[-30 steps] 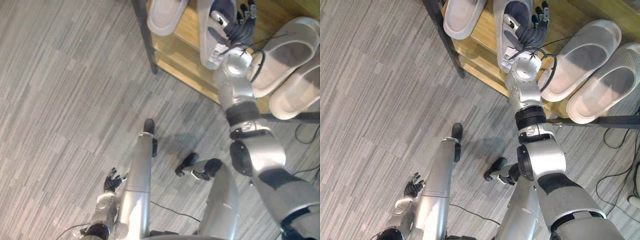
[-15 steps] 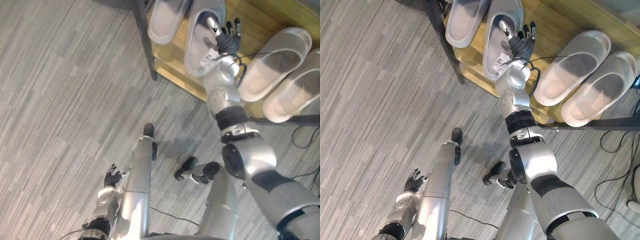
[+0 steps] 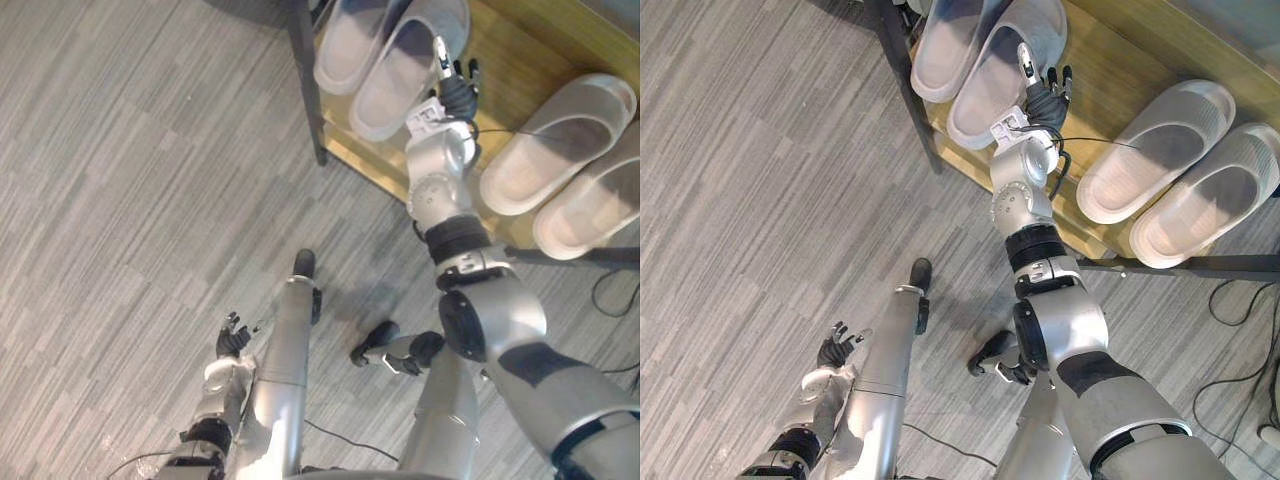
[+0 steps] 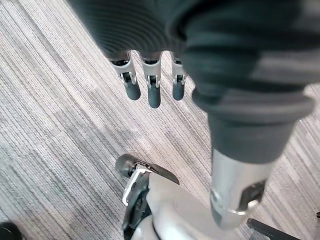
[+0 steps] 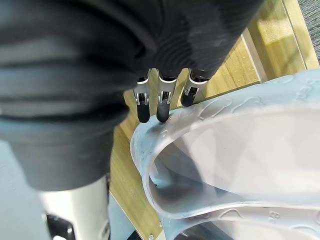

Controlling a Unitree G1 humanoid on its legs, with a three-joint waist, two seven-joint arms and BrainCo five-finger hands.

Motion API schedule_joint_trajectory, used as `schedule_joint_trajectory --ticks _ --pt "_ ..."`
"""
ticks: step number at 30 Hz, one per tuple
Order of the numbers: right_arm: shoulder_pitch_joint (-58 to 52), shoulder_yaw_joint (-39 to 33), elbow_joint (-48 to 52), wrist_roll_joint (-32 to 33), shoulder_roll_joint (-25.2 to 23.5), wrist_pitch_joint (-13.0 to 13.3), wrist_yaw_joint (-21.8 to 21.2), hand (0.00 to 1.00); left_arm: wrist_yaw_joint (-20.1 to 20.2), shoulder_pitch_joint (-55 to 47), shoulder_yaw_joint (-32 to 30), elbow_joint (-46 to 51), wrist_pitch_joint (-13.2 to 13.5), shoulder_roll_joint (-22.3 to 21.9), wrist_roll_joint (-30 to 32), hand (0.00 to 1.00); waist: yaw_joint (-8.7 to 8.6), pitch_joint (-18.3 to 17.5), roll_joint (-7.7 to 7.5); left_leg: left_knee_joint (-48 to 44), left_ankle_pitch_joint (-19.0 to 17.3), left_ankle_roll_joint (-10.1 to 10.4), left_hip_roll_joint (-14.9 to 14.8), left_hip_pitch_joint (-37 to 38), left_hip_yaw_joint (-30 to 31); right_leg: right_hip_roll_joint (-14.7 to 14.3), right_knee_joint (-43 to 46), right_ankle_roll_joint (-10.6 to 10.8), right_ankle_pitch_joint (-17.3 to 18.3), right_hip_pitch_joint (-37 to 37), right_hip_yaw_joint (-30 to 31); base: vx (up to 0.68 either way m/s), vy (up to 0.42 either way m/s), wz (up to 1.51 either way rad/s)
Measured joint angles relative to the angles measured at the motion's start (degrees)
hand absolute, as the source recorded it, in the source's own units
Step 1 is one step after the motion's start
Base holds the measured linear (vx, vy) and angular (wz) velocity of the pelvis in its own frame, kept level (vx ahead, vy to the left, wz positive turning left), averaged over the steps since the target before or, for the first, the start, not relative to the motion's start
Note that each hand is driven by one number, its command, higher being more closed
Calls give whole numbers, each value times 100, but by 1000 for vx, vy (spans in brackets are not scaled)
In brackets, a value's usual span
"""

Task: Organize the slippers on the shoe rack

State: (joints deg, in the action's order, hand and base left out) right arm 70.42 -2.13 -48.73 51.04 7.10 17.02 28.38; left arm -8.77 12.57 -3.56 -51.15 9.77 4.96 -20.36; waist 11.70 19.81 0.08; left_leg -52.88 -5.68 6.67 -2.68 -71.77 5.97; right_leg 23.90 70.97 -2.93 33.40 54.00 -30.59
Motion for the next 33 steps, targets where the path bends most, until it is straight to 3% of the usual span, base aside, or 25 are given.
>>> schedule_joint_trajectory --ticks 22,29,33 --pt "629 -206 -626 130 700 -322 -98 0 25 50 -106 -7 116 -144 4 0 79 23 41 -36 -34 -23 29 -46 -36 119 94 2 46 7 -13 1 14 2" --pt "703 -196 -655 -21 823 -498 -112 0 25 69 -113 -17 118 -166 -15 0 73 60 107 -124 -16 -68 7 -60 -67 120 116 3 46 8 18 3 8 -1" --pt "786 -217 -710 -511 913 -606 -128 0 28 100 -157 -25 112 -200 -69 0 33 96 172 -183 -31 -88 -3 -66 -89 122 138 6 44 8 52 -5 25 -2"
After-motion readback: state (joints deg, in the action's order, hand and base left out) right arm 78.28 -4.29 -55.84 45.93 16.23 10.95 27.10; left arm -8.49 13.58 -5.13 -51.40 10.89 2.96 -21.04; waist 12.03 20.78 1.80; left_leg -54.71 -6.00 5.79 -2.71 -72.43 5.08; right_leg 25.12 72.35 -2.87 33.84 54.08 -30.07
